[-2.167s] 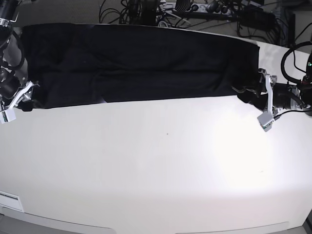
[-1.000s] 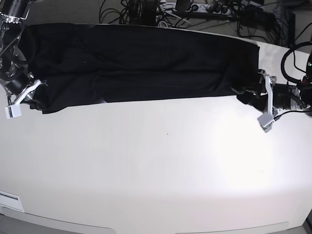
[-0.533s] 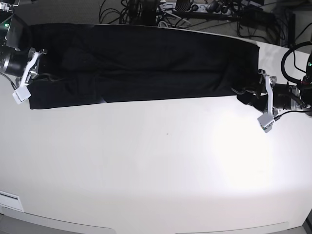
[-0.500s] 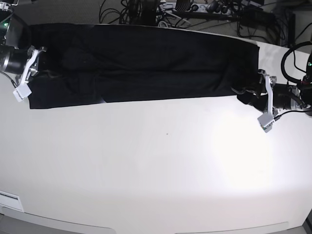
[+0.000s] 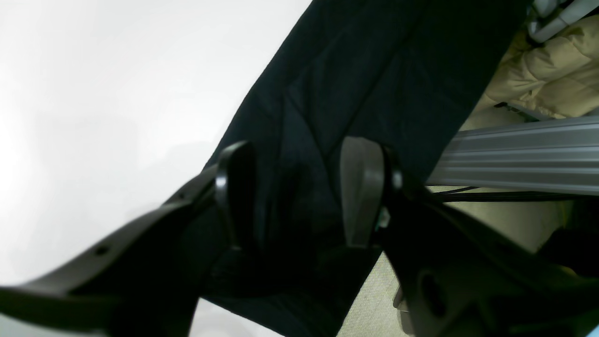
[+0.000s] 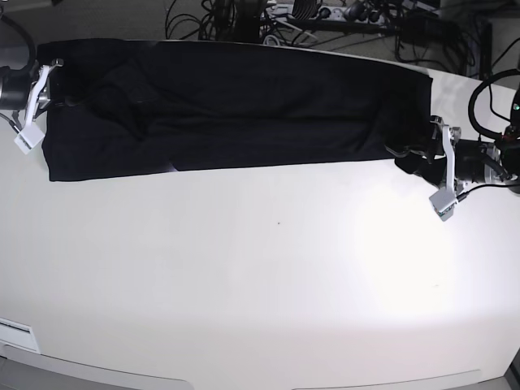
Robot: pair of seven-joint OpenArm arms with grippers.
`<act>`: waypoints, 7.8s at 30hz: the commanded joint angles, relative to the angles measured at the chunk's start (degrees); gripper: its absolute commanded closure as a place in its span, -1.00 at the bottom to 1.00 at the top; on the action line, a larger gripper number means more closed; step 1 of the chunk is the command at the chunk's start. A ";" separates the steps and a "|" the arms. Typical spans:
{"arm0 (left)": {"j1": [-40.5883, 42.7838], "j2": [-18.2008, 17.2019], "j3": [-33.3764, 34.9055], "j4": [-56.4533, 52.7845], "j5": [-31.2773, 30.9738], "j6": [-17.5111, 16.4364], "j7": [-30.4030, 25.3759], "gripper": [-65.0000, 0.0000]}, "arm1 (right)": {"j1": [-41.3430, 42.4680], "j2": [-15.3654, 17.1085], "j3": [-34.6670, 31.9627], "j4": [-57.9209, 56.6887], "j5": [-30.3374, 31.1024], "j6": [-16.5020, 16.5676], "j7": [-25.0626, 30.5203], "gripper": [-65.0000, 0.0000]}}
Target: Fold the T-shirt properly
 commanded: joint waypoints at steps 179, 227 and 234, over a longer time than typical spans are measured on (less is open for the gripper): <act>4.81 28.63 -21.05 -5.09 -0.97 6.12 1.20 1.00 | -1.33 -21.18 -7.85 2.25 -54.86 -11.47 35.85 1.00; 5.27 55.71 -10.78 -5.16 -0.97 0.48 2.21 -0.08 | -1.25 -21.16 -7.85 2.25 -51.80 -9.05 35.82 0.71; 5.40 55.43 -10.88 -5.14 1.86 0.46 2.36 1.00 | -1.25 -21.16 -7.85 2.25 -51.80 -9.07 35.82 0.71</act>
